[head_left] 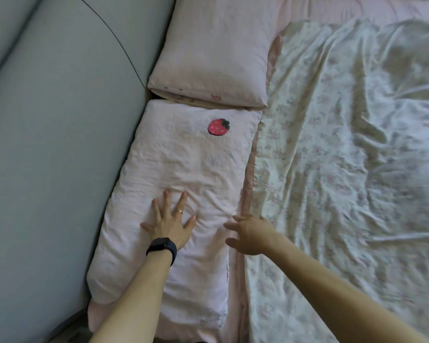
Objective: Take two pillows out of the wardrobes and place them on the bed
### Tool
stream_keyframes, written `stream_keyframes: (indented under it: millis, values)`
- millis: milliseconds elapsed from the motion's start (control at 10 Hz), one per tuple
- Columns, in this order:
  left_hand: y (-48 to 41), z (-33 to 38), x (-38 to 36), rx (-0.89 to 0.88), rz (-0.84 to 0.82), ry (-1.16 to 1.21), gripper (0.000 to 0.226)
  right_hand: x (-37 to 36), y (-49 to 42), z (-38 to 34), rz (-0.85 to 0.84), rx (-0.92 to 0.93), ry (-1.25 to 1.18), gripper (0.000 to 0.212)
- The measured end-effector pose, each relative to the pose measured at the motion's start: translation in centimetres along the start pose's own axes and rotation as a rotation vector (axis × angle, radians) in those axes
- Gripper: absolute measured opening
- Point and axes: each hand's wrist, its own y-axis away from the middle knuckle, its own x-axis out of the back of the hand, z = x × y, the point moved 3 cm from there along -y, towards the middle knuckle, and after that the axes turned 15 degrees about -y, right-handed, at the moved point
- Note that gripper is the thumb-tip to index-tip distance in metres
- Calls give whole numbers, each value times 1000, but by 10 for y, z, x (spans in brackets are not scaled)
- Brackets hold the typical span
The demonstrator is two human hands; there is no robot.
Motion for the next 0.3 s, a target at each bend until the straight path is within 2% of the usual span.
stream_keyframes:
  millis: [100,200,300]
  values:
    - [3,-2,2,9,-22,42,70,59,44,-11,152,88,-370,52]
    - [3,1,-1,26,8,11,71,133,134,-44,548,426,-830,39]
    - [3,4,-1,37,2,6,70,202,217,-44,878,677,-616,33]
